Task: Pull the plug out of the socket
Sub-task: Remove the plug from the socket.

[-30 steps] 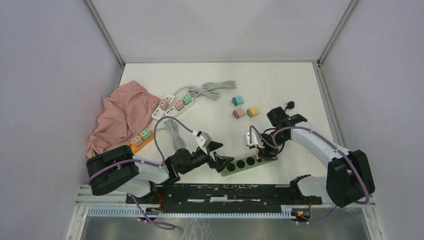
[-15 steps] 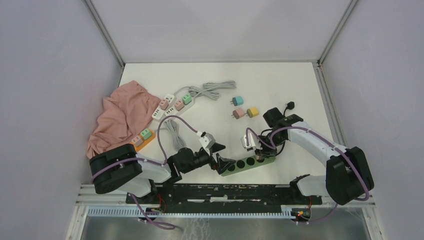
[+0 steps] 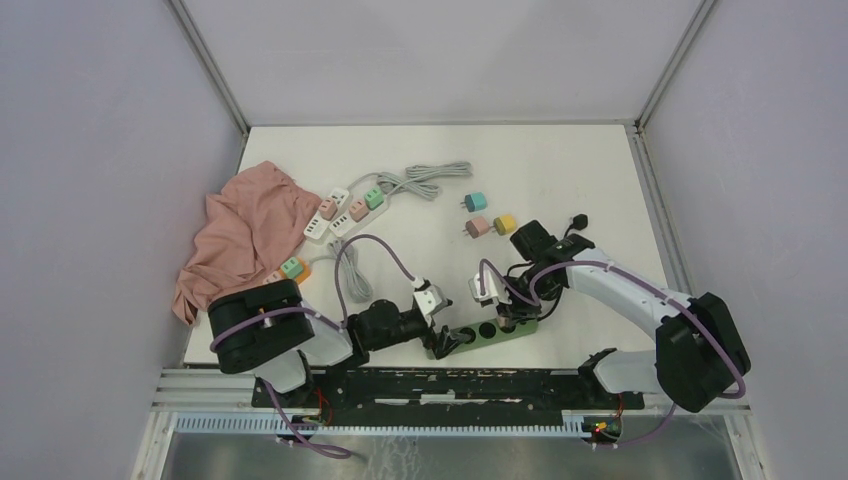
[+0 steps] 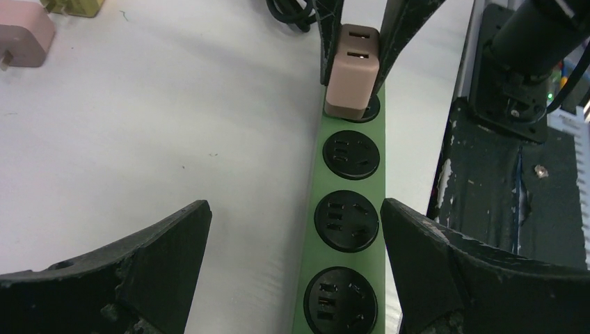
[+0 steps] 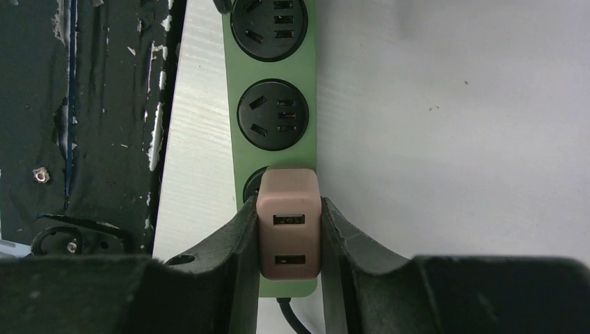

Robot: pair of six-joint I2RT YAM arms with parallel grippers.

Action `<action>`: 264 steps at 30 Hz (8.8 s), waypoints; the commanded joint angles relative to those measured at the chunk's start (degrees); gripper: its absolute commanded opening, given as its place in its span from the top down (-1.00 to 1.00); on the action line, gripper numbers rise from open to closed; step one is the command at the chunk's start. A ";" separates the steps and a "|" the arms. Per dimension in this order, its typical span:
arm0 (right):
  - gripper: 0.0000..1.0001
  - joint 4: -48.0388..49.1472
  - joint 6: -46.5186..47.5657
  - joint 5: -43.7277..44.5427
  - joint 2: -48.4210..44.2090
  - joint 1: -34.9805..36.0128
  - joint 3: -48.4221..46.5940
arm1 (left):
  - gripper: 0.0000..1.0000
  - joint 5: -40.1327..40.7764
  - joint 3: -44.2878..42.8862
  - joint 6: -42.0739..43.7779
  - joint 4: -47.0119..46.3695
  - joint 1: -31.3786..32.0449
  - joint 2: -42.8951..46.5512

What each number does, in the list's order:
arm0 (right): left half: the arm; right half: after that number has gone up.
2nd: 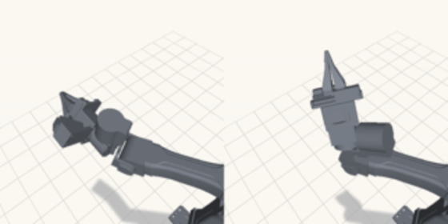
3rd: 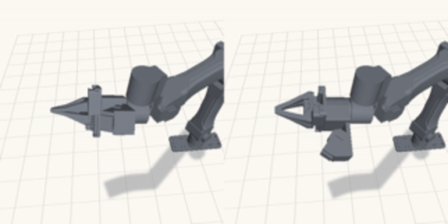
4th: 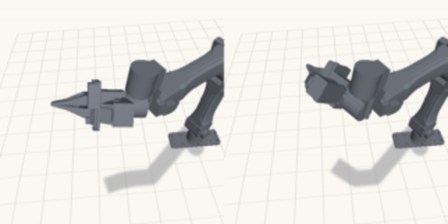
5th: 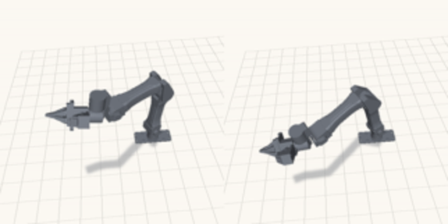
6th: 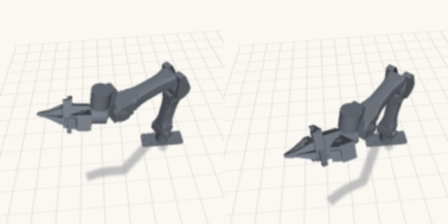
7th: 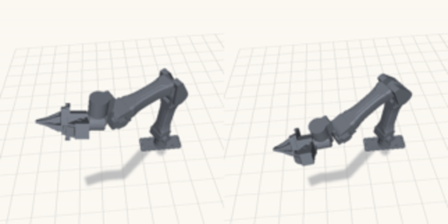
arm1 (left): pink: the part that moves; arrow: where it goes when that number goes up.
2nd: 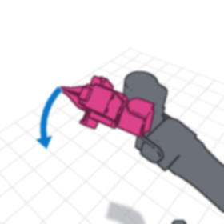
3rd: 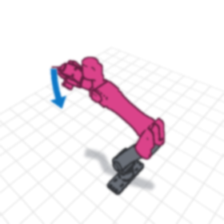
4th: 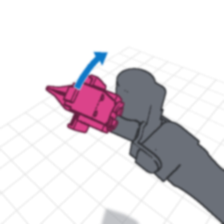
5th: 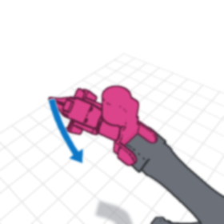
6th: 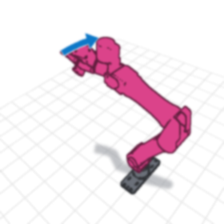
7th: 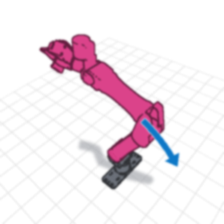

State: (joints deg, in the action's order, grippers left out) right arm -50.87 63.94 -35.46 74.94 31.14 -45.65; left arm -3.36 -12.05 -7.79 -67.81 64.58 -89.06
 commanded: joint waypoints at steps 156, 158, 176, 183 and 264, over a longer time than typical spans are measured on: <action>1.00 22.63 -24.34 -2.55 -3.00 -1.23 0.10 | 0.94 -4.53 -6.50 9.73 4.19 1.83 -13.17; 1.00 22.15 -23.45 -2.92 -3.48 -2.48 -0.08 | 0.94 -4.27 -6.25 9.73 4.26 1.78 -13.08; 1.00 12.06 -14.82 -16.30 -3.37 -1.71 -1.83 | 0.94 -4.57 -5.84 8.94 2.18 1.43 -14.36; 1.00 7.83 -9.42 -10.62 -3.54 -4.64 -3.65 | 0.94 -4.70 -6.25 8.86 3.09 1.43 -14.36; 1.00 5.10 -15.61 -18.06 0.44 -7.89 -7.39 | 0.94 -5.17 -6.05 8.50 2.95 1.34 -14.31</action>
State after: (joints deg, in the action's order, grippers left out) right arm -49.56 52.58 -44.34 75.72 23.70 -48.53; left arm -10.61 -18.00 1.69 -70.13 65.69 -102.02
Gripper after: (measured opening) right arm 0.360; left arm 0.565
